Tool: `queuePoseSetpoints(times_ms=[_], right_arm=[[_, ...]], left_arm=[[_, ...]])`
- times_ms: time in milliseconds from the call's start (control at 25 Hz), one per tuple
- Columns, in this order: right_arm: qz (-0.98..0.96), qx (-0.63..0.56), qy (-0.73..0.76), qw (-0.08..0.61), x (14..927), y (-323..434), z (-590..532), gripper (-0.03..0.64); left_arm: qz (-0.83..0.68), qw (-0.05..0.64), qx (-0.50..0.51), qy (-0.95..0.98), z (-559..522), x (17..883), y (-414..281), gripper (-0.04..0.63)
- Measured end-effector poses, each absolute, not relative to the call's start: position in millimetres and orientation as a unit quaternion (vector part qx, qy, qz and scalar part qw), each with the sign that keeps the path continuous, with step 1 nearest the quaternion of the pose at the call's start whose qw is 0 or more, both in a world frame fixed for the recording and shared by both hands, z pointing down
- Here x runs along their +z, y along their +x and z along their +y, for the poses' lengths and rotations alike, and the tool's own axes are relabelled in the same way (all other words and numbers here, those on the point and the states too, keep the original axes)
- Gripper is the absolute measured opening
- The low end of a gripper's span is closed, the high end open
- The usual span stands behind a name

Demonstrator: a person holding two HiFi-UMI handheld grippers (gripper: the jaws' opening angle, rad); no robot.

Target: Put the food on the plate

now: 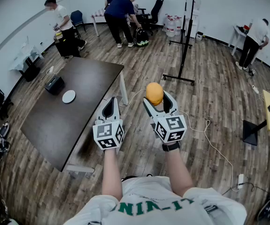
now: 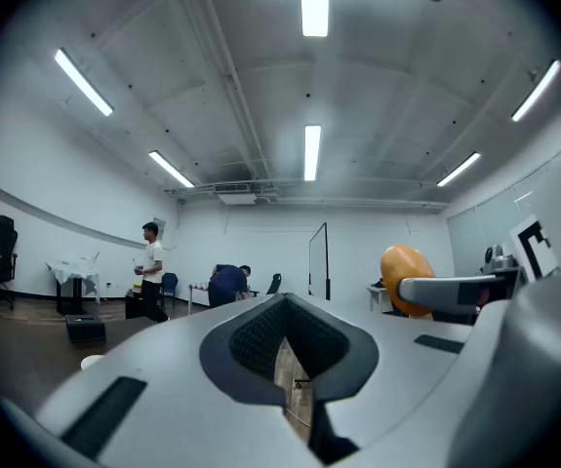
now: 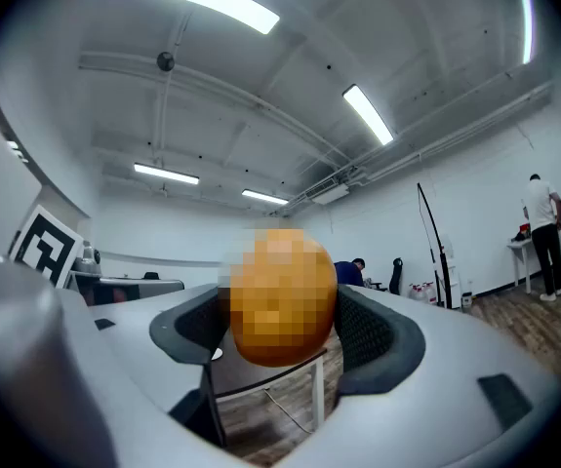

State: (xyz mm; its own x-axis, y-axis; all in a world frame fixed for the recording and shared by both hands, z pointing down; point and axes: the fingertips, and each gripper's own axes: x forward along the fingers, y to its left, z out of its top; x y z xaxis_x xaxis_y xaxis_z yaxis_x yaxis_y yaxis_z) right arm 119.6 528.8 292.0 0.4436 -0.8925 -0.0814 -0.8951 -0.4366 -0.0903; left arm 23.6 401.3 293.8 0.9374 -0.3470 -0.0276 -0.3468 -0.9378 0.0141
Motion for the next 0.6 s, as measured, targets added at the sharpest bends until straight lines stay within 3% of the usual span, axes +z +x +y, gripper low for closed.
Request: queuePoseSetpoints(times_ms=[600], right_arm=[[0.6, -0.035, -0.793, 0.098, 326, 112, 451, 0.344]], left_arm=[[-0.209, 0.021, 0.012, 0.978, 341, 328, 30, 0.012]])
